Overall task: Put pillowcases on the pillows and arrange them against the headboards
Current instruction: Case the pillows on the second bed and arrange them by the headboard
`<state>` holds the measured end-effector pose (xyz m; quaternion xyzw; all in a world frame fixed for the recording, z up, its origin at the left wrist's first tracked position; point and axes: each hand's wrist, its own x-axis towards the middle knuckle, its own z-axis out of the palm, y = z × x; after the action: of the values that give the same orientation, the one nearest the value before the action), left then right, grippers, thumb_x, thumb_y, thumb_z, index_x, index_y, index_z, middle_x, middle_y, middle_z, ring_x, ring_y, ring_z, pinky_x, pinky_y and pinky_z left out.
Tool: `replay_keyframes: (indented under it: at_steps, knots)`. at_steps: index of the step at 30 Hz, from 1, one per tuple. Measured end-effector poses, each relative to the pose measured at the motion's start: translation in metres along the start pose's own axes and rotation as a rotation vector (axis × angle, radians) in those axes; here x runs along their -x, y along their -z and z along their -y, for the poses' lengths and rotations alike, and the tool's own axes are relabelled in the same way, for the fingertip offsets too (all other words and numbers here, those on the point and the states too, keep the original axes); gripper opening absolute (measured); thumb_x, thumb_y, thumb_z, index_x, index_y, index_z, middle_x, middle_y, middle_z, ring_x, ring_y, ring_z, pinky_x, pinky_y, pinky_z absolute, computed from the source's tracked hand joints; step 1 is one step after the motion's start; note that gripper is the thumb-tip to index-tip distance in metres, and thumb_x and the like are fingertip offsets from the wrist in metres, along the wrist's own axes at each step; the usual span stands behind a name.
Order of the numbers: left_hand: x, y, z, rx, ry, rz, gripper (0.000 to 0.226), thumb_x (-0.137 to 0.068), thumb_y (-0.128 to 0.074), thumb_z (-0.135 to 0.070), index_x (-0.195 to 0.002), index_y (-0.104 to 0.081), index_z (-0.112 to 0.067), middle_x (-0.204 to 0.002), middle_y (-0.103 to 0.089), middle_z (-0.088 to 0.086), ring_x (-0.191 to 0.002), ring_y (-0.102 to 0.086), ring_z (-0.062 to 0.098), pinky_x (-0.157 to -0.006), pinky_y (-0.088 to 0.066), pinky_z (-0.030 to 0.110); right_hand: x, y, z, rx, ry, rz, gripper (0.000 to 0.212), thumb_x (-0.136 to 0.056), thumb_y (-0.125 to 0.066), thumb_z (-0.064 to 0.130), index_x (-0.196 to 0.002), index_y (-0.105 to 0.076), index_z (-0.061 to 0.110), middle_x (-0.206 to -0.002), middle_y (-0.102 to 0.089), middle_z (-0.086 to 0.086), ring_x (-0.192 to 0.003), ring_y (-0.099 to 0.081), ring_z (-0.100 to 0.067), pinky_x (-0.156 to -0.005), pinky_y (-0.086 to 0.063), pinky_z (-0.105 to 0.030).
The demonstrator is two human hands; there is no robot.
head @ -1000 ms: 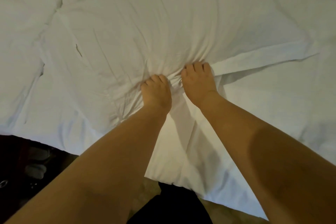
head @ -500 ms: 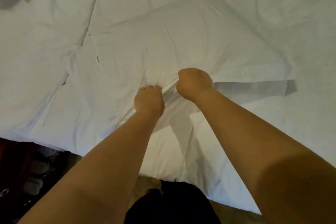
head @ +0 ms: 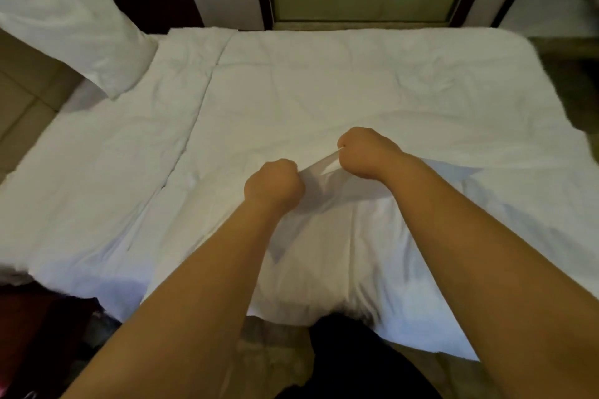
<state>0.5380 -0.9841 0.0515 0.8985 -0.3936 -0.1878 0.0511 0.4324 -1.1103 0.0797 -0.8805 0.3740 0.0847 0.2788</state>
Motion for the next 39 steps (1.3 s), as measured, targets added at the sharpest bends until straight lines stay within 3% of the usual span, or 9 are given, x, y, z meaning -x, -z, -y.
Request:
replay_keyframes:
  at_steps: [5, 9, 14, 19, 28, 30, 33, 36, 39]
  knots:
    - [0.080, 0.028, 0.009, 0.028, -0.068, -0.133, 0.032, -0.090, -0.044, -0.015, -0.116, -0.064, -0.015, -0.123, -0.061, 0.009, -0.113, -0.057, 0.031, -0.090, -0.045, 0.035, 0.083, 0.005, 0.029, -0.006, 0.031, -0.130, 0.029, -0.080, -0.037, -0.003, -0.058, -0.037, 0.015, -0.066, -0.042, -0.003, -0.060, -0.040, -0.022, -0.049, -0.026, -0.027]
    - [0.118, 0.053, 0.011, 0.122, -0.102, -0.247, 0.028, -0.086, -0.045, -0.012, -0.103, -0.067, -0.013, -0.113, -0.065, 0.010, -0.102, -0.061, 0.032, -0.080, -0.044, 0.031, 0.120, 0.013, 0.045, -0.036, 0.043, -0.241, 0.037, -0.083, -0.039, 0.002, -0.057, -0.028, 0.026, -0.064, -0.032, 0.005, -0.056, -0.031, -0.013, -0.049, -0.022, -0.026]
    - [0.137, 0.058, 0.011, 0.126, -0.129, -0.309, 0.031, -0.087, -0.044, -0.010, -0.108, -0.066, -0.013, -0.112, -0.065, 0.008, -0.098, -0.061, 0.031, -0.072, -0.037, 0.027, 0.141, 0.011, 0.046, -0.109, 0.058, -0.280, 0.035, -0.083, -0.038, -0.001, -0.054, -0.034, 0.018, -0.062, -0.037, 0.002, -0.056, -0.035, -0.015, -0.049, -0.024, -0.026]
    - [0.123, 0.051, 0.015, 0.113, -0.100, -0.260, 0.019, -0.084, -0.042, -0.007, -0.081, -0.060, -0.012, -0.088, -0.063, 0.005, -0.071, -0.053, 0.024, -0.065, -0.039, 0.029, 0.125, 0.003, 0.043, -0.127, 0.038, -0.236, 0.034, -0.081, -0.036, -0.003, -0.053, -0.030, 0.014, -0.057, -0.033, -0.001, -0.054, -0.030, -0.019, -0.048, -0.022, -0.027]
    - [0.013, 0.027, 0.023, 0.095, 0.010, -0.150, 0.018, -0.086, -0.043, -0.009, -0.086, -0.060, -0.012, -0.097, -0.064, 0.007, -0.088, -0.060, 0.028, -0.073, -0.043, 0.031, 0.012, -0.012, 0.026, -0.095, 0.029, -0.132, 0.031, -0.080, -0.037, -0.004, -0.056, -0.036, 0.017, -0.063, -0.040, 0.001, -0.056, -0.037, -0.015, -0.049, -0.023, -0.026]
    - [-0.017, 0.024, 0.025, 0.082, 0.034, -0.149, 0.014, -0.084, -0.045, -0.009, -0.086, -0.058, -0.011, -0.097, -0.064, 0.009, -0.091, -0.059, 0.031, -0.072, -0.041, 0.030, -0.021, -0.013, 0.021, -0.054, 0.053, -0.128, 0.025, -0.080, -0.037, -0.004, -0.063, -0.045, 0.013, -0.070, -0.049, -0.001, -0.064, -0.045, -0.021, -0.051, -0.028, -0.026]
    - [-0.059, 0.026, 0.020, 0.055, 0.032, -0.194, 0.012, -0.081, -0.047, -0.004, -0.089, -0.052, -0.011, -0.090, -0.062, 0.011, -0.080, -0.054, 0.029, -0.065, -0.038, 0.031, -0.067, -0.002, 0.005, 0.045, 0.090, -0.153, 0.026, -0.085, -0.038, -0.002, -0.091, -0.059, 0.012, -0.095, -0.058, -0.008, -0.083, -0.052, -0.027, -0.066, -0.038, -0.029]
    - [-0.093, 0.026, 0.004, 0.022, 0.022, -0.223, 0.027, -0.080, -0.049, -0.001, -0.105, -0.050, -0.010, -0.096, -0.061, 0.011, -0.087, -0.055, 0.030, -0.072, -0.043, 0.036, -0.105, 0.014, -0.023, 0.077, 0.078, -0.199, 0.036, -0.086, -0.041, -0.002, -0.114, -0.057, 0.014, -0.115, -0.055, -0.011, -0.102, -0.054, -0.031, -0.079, -0.044, -0.035]
    - [-0.116, 0.010, -0.018, 0.041, 0.024, -0.114, 0.038, -0.081, -0.048, -0.003, -0.117, -0.046, -0.013, -0.108, -0.059, 0.010, -0.100, -0.055, 0.030, -0.077, -0.041, 0.036, -0.127, 0.020, -0.060, 0.022, -0.003, -0.199, 0.040, -0.087, -0.043, 0.002, -0.123, -0.054, 0.016, -0.122, -0.052, -0.012, -0.111, -0.050, -0.031, -0.089, -0.046, -0.039]
